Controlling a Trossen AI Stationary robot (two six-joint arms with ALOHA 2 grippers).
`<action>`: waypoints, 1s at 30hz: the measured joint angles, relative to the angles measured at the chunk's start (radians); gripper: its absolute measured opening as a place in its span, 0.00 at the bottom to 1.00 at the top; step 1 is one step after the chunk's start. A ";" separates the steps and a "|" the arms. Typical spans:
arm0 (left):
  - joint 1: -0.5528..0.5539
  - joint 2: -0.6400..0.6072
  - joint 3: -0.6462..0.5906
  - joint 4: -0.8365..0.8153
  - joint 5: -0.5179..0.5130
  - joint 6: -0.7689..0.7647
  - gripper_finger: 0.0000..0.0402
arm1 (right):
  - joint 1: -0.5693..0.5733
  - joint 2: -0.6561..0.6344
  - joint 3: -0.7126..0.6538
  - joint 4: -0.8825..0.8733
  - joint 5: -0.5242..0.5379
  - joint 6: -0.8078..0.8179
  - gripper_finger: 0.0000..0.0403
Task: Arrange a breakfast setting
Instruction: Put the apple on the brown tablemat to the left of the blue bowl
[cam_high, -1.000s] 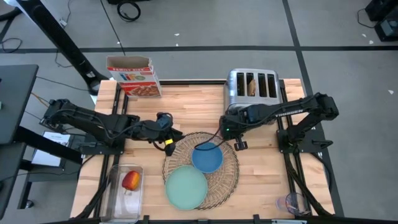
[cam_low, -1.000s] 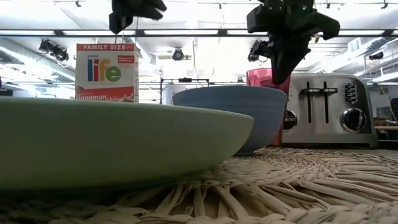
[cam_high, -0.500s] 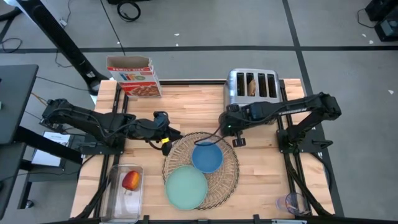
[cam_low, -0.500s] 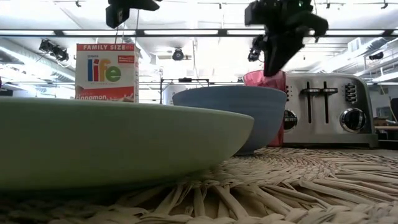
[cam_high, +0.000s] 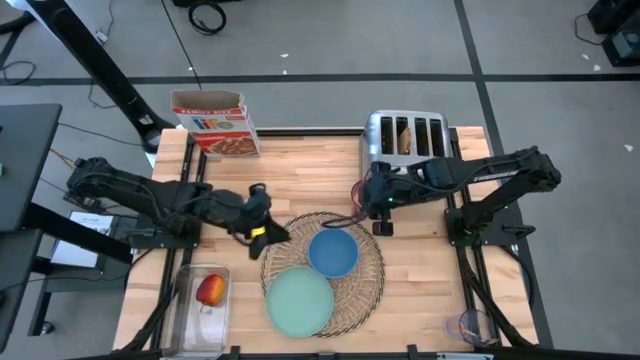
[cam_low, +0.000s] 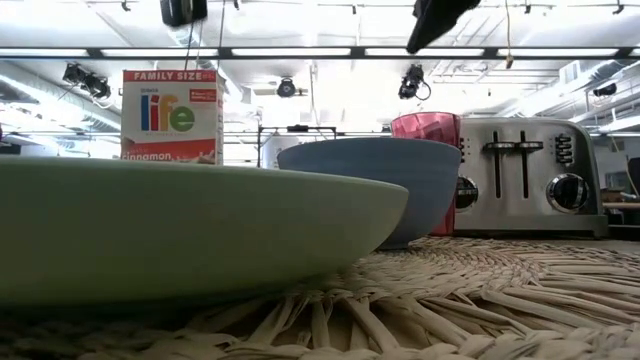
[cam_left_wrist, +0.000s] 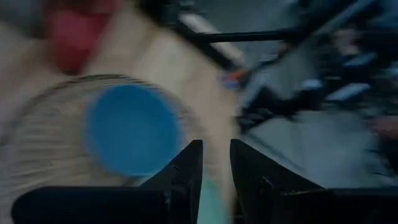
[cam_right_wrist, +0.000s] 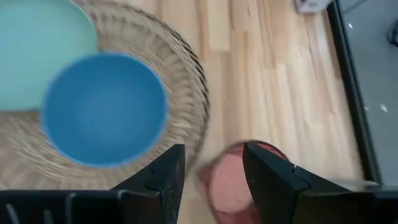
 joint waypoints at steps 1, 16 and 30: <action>-0.019 0.000 0.008 0.013 0.018 -0.016 0.22 | 0.013 -0.005 0.000 0.012 -0.002 0.014 0.42; -0.532 0.015 0.053 -0.174 0.120 -0.724 0.22 | 0.154 0.013 0.000 0.084 0.103 0.142 0.42; -0.790 0.071 0.053 -0.487 0.042 -1.174 0.24 | 0.206 0.013 -0.012 0.188 0.233 0.262 0.42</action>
